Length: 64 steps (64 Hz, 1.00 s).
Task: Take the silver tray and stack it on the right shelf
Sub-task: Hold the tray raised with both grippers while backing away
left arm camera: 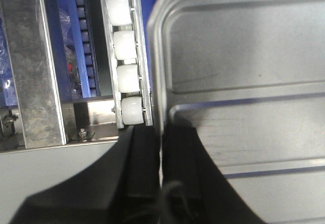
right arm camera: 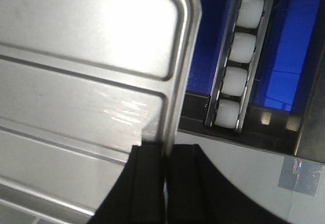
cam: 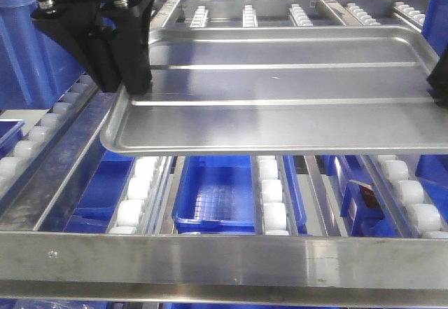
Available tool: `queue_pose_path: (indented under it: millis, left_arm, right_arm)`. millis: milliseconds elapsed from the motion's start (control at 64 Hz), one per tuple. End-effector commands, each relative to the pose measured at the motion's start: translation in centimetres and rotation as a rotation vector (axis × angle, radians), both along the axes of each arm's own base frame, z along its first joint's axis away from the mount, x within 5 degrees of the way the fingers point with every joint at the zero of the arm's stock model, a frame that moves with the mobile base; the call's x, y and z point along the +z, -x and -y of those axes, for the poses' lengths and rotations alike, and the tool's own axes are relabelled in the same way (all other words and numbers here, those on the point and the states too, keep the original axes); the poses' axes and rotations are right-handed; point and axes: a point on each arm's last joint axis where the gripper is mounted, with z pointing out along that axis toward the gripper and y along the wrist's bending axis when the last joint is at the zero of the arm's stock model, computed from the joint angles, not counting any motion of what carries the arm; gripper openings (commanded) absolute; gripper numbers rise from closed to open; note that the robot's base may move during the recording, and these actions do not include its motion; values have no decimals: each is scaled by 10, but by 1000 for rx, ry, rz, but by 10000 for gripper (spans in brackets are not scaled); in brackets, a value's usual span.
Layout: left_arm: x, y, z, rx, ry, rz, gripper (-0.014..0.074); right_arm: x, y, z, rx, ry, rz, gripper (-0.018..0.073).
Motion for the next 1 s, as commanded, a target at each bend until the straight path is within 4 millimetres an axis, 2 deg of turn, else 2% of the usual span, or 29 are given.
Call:
queue_pose_path:
  millis: [0,985]
  left_arm:
    - [22,7,1,-52,55,59,-93]
    - [22,7,1,-52,55,59,-93]
  right_arm:
    - [19,-3,-2,23,-49,133,57]
    - [19,-3,-2,23,-49,133,57]
